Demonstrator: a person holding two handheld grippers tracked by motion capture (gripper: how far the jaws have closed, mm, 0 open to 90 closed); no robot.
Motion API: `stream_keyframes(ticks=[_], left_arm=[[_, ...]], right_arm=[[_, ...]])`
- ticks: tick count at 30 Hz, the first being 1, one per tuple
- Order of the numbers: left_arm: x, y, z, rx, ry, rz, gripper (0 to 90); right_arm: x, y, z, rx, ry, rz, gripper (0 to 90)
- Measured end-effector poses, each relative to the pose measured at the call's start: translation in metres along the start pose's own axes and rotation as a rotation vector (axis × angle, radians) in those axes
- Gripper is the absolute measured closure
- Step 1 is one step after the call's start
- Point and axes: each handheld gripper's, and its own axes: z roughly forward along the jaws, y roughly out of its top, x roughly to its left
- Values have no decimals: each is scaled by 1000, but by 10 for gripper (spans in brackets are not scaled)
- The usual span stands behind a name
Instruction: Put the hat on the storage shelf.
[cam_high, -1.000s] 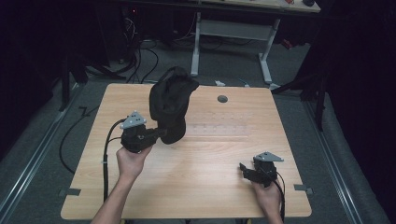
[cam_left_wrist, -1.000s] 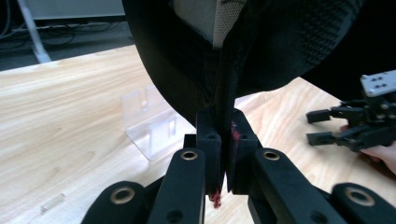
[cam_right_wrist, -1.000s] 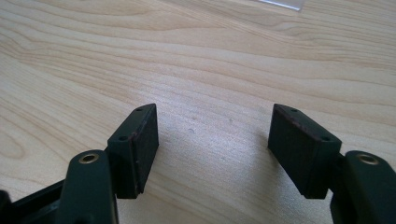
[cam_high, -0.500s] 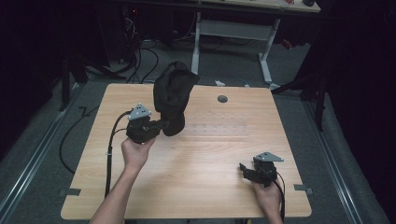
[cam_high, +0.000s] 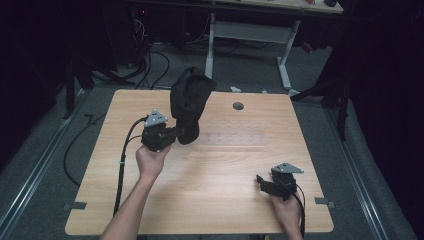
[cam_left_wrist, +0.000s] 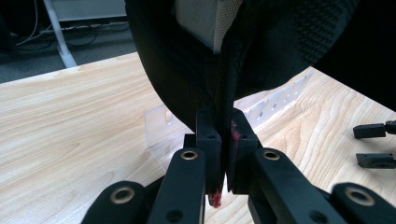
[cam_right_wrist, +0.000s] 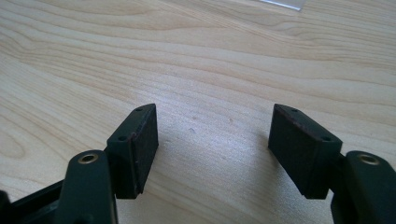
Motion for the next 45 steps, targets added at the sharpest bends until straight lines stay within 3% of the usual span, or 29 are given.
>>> stream_keyframes(ticks=[8,23,29,31,35,45], left_arm=[[3,-14,11,32,24,49,859],[11,-19,9,57,38,2,843],[11,-16,7,61,40,-23,750],[11,-16,6,62,53,-21,641],[11,-15,4,58,66,-10,546],[13,-14,-2,71,73,-35,451]], right_arm=[[0,0,0,-1,0,1,333],[0,0,0,-1,0,0,333],[0,0,0,-1,0,1,333],[0,0,0,-1,0,1,333],[0,0,0,-1,0,0,333],[0,0,0,-1,0,1,333]])
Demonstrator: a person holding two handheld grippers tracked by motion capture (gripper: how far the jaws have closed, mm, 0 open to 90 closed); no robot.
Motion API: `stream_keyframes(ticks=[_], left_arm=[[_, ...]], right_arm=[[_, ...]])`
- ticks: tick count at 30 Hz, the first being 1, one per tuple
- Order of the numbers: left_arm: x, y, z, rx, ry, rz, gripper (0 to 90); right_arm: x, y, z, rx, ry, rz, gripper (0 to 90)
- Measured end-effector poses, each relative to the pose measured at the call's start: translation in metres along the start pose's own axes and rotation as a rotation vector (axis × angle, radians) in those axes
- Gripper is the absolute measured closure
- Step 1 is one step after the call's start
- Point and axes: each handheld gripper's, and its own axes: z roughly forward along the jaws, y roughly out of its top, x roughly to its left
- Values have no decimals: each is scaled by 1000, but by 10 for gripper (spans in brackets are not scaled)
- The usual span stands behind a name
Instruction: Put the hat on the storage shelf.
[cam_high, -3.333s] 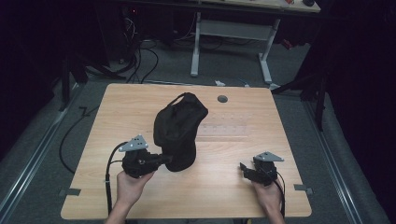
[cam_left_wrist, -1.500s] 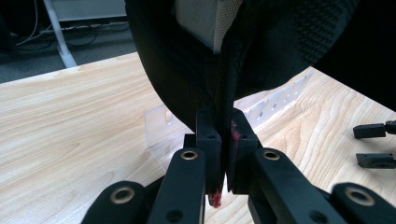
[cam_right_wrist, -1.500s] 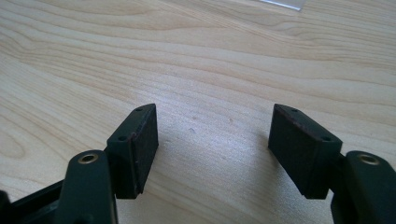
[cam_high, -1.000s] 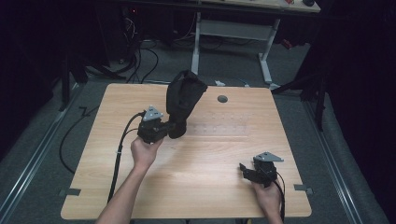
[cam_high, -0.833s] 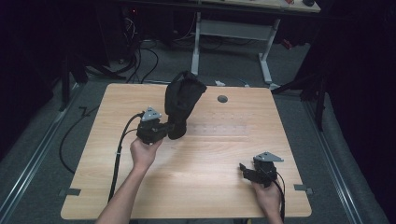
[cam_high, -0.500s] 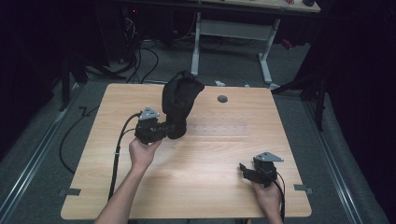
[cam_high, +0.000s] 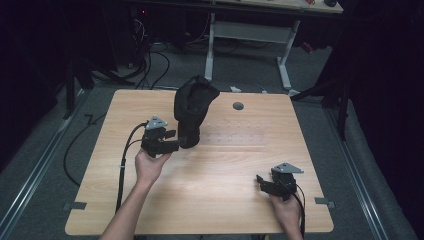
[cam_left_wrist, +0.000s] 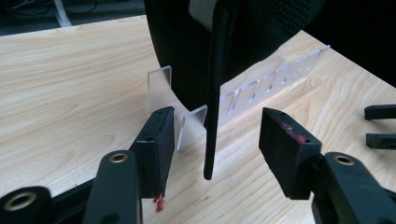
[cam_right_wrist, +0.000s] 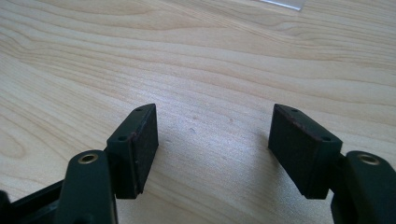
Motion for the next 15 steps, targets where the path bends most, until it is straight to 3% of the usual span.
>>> stream_keyframes(ticks=[15], left_arm=[[1,3,-18,-9,2,-33,416]], right_arm=[[0,0,0,0,0,0,333]])
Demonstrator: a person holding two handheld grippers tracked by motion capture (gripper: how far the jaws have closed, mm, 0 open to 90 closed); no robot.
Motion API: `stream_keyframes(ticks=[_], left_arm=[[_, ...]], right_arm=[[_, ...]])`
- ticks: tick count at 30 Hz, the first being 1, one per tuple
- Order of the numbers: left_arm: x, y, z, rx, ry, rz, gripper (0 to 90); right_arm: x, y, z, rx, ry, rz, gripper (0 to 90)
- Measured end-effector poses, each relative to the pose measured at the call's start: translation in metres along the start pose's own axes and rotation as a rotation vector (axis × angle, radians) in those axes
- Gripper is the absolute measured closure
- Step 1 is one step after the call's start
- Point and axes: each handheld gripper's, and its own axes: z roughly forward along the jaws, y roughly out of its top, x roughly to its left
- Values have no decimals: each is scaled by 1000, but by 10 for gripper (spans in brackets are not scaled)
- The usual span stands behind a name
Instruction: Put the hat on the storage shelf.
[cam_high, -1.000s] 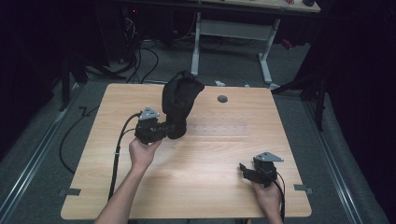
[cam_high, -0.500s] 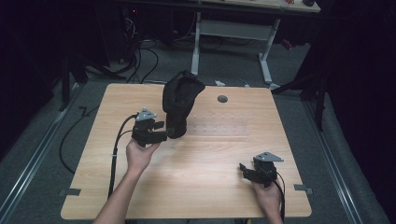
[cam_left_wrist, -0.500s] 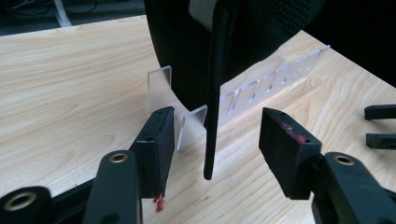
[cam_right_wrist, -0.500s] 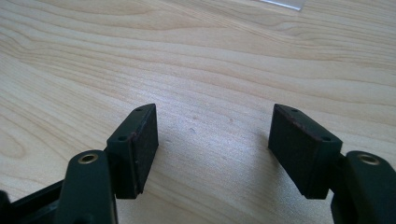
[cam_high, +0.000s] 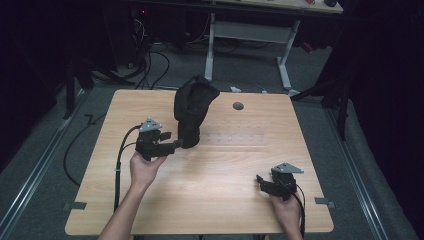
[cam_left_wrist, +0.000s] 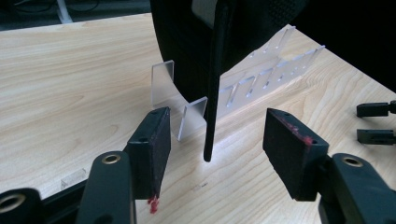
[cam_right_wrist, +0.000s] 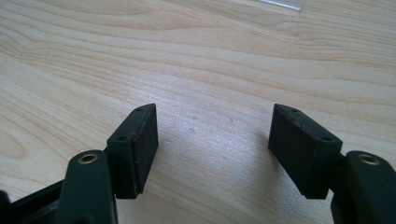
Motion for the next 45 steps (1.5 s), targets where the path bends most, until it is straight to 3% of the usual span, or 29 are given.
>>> stream_keyframes(ticks=[30,45], left_arm=[[4,-5,-36,-20,-3,-38,396],[11,-8,-54,-38,3,-78,390]], right_arm=[[0,0,0,0,0,0,333],[0,0,0,0,0,0,333]])
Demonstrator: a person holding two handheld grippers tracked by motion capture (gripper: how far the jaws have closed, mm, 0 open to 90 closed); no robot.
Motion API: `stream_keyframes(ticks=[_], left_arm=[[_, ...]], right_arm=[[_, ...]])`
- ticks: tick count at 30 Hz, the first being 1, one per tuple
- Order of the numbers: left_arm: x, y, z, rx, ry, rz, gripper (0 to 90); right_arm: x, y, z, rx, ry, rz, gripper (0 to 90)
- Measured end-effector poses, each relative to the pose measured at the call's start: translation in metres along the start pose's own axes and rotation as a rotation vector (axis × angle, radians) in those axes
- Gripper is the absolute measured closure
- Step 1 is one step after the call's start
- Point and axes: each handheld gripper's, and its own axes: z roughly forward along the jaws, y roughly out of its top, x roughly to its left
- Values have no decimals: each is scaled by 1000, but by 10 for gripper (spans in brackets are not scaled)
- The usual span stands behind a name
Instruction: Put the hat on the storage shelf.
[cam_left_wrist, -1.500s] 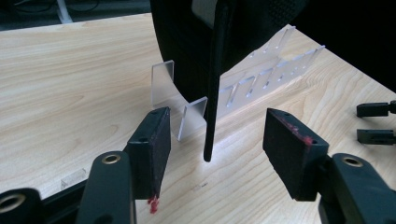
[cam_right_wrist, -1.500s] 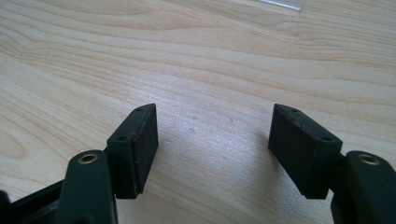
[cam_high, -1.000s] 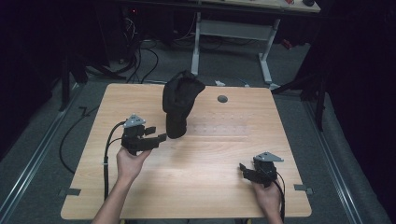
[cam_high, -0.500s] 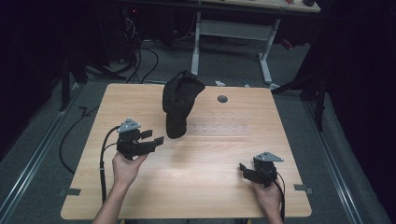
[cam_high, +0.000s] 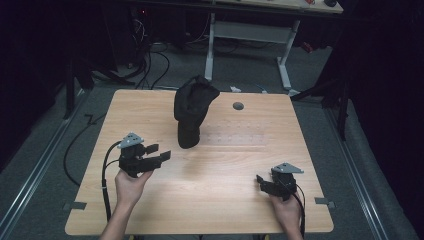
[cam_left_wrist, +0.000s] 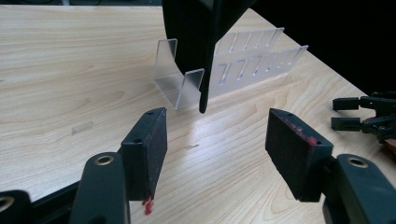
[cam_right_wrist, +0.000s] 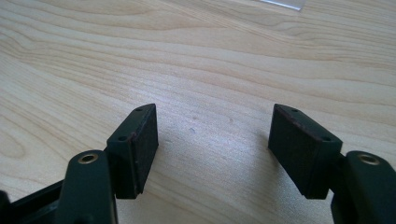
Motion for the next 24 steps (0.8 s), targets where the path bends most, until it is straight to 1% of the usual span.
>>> stream_keyframes(ticks=[6,14,24], left_arm=[[5,0,-5,-13,10,-5,389],[8,-4,-11,-6,18,-4,386],[15,-10,-21,-13,29,-30,383]], right_arm=[[0,0,0,0,0,0,333],[0,0,0,0,0,-1,333],[0,0,0,0,0,0,333]])
